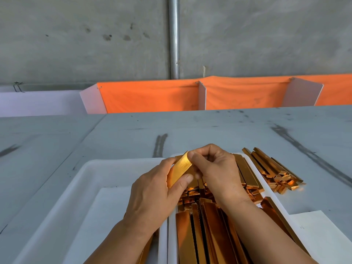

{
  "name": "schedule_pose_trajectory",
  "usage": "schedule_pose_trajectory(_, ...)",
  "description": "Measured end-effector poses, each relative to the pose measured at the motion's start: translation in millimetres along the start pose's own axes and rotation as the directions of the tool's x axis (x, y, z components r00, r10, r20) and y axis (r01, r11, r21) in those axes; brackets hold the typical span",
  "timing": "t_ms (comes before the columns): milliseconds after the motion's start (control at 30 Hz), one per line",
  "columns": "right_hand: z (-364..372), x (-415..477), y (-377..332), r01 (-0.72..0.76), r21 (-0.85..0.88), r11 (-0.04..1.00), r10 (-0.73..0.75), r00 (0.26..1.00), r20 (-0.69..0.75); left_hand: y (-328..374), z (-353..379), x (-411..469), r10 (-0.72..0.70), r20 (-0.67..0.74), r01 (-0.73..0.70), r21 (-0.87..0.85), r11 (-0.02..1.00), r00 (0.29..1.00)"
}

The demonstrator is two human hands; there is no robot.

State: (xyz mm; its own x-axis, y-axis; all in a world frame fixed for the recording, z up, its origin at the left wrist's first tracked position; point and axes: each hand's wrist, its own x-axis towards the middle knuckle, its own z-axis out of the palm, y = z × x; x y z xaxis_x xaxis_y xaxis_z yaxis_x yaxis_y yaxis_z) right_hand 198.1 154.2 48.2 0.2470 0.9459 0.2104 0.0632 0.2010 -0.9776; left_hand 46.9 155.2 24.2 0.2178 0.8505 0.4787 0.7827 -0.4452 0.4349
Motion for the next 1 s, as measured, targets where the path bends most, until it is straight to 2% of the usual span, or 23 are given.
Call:
schedule_pose_trajectory(267, -3.6, 1.1, -0.6, -0.01, 0.038, 0.999, 0.01, 1.0, 0.008, -0.4, -0.8, -0.3, 0.005, -0.009, -0.006, -0.045, 0.999, 1.0)
schedule_pose_trajectory(467, -1.8, -0.3, -2.6, -0.021, 0.025, 0.999, 0.017, 0.989, 0.149, 0.4, -2.1, 0.0, -0.014, -0.061, 0.007, -0.127, 0.992, 0.998)
schedule_pose_trajectory(767, -12.9, 4.3, -29.3, 0.012, 0.179, 0.984, 0.005, 0.996, -0.095, 4.8, -33.0, 11.2, -0.215, -0.236, 0.138, -0.304, 0.943, 0.948)
schedule_pose_trajectory(867, -21.7, 4.6, -48.2, 0.008, 0.215, 0.977, 0.012, 0.996, -0.092, 2.2, -42.9, 18.6, -0.272, -0.175, 0.224, -0.253, 0.941, 0.946)
schedule_pose_trajectory(1000, -45.4, 0.0, -65.1, -0.031, 0.149, 0.988, 0.033, 0.999, -0.013, -6.2, -53.5, 23.8, -0.352, 0.086, 0.355, -0.021, 0.935, 0.932)
